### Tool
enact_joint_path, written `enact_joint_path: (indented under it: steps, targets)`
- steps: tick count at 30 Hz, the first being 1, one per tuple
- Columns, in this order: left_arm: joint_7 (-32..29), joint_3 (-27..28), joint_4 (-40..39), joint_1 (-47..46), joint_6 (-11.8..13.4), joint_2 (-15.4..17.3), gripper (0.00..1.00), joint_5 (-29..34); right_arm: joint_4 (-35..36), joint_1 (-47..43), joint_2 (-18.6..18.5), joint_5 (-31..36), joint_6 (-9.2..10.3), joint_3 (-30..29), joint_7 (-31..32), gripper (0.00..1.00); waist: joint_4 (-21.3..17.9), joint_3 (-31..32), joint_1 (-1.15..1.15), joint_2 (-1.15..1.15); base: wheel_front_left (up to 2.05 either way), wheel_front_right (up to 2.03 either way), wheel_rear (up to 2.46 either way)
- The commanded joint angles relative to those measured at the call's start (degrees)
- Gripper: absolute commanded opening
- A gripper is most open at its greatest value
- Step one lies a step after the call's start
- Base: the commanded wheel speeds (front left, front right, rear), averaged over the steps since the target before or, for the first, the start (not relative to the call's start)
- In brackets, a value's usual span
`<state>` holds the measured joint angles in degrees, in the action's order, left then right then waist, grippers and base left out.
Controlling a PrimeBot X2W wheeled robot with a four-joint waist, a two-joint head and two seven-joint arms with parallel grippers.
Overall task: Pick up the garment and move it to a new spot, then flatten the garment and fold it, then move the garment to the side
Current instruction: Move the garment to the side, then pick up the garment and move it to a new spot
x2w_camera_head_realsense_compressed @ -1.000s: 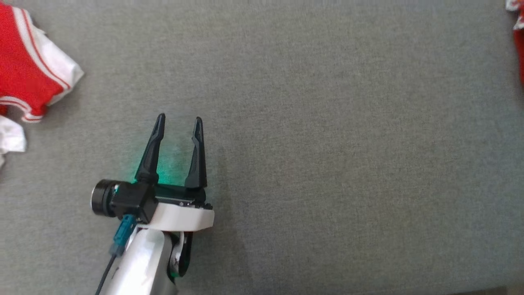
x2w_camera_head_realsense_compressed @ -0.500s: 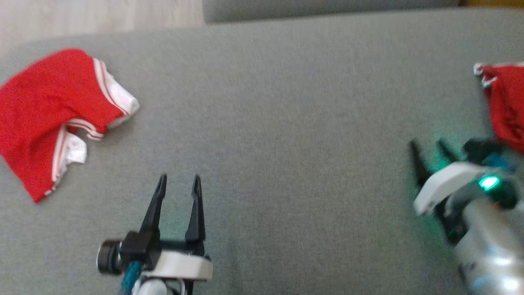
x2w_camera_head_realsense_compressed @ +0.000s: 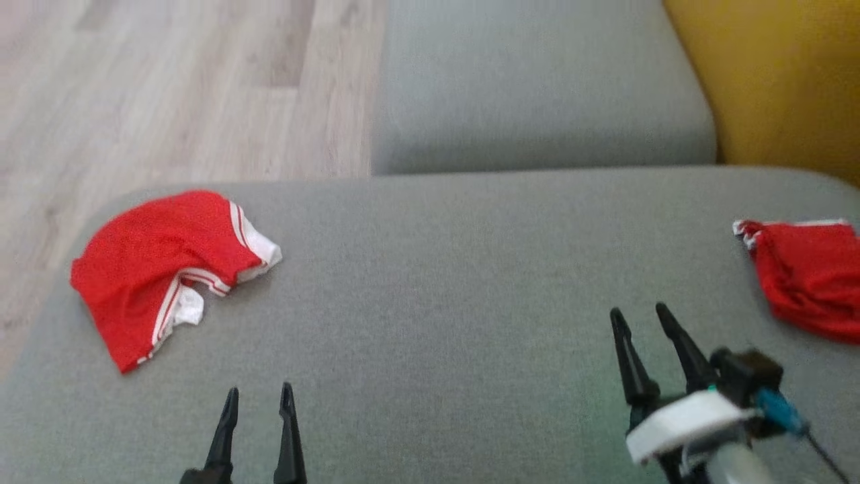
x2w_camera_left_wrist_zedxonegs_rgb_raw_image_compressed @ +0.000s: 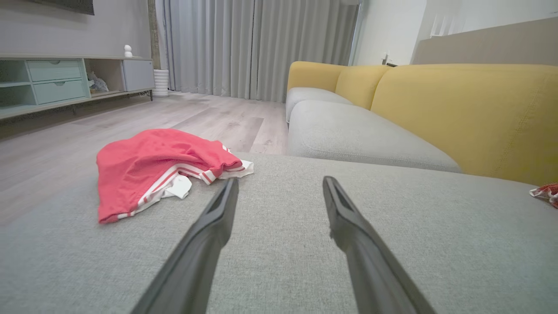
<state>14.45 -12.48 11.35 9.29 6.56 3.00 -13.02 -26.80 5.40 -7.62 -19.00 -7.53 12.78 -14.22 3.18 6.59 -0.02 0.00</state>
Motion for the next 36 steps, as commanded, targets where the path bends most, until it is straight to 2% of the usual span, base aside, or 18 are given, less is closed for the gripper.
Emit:
enact_joint_path:
  steps: [1, 5, 12, 36]
  targets:
    - [0.5, 2.4, -2.1, -1.1, 0.2, -0.1, 1.00, 0.8, 4.3, -1.8, 0.4, 1.4, 0.04, 0.2, -0.8, 1.00, -0.2, 2.0, 0.02, 0.00, 0.00, 0.00, 0.00]
    - [0.5, 3.3, -2.5, 0.5, -0.2, -0.1, 1.00, 1.9, 10.7, -8.7, 1.8, 4.4, 0.04, -2.7, -0.8, 1.00, -0.6, 3.5, 0.02, 0.00, 0.00, 0.00, 0.00]
    - [0.5, 4.3, -3.0, 2.4, -0.8, -0.1, 1.00, 2.5, 12.5, -14.4, 3.6, 8.7, 0.04, -4.9, -0.8, 1.00, -1.2, 4.7, 0.02, 0.00, 0.00, 0.00, 0.00]
    - [0.5, 5.1, -2.4, 2.9, -2.2, -0.1, 1.00, 4.9, 11.9, -14.6, 4.7, 11.2, 0.04, -4.7, -0.8, 1.00, -4.0, 4.5, 0.02, 0.00, 0.00, 0.00, 0.00]
